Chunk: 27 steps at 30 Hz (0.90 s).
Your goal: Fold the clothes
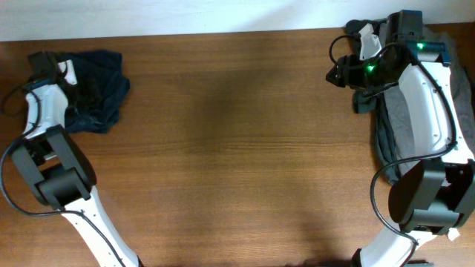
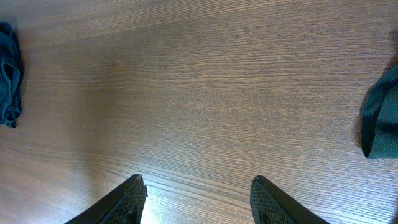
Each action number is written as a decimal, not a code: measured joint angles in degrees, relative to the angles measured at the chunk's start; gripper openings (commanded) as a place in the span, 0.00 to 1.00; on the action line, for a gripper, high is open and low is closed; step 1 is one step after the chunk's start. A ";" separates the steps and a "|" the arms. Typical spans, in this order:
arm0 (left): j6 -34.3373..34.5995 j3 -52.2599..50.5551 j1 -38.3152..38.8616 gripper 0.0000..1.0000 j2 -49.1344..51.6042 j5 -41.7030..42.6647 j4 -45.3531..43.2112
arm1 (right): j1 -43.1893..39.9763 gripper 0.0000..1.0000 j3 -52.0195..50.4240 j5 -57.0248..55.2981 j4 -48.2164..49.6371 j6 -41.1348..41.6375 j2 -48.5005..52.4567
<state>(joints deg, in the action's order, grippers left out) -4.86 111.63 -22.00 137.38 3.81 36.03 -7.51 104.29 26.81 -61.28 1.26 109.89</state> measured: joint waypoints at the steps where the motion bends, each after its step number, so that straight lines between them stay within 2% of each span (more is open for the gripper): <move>1: -1.66 0.02 0.70 0.94 -0.31 -0.07 0.46 | 0.00 0.59 0.00 0.00 0.00 0.00 0.00; 8: -6.71 -0.07 3.48 0.94 -0.76 -4.37 1.36 | 0.00 0.59 0.00 0.00 0.00 0.00 0.00; 27: -8.76 -1.97 3.45 0.93 3.10 -5.07 -15.89 | 0.00 0.59 0.00 -0.02 0.00 0.00 0.00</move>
<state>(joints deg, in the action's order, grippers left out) -13.63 109.67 -18.55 140.49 -1.26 20.14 -7.51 104.29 26.79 -61.28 1.26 109.89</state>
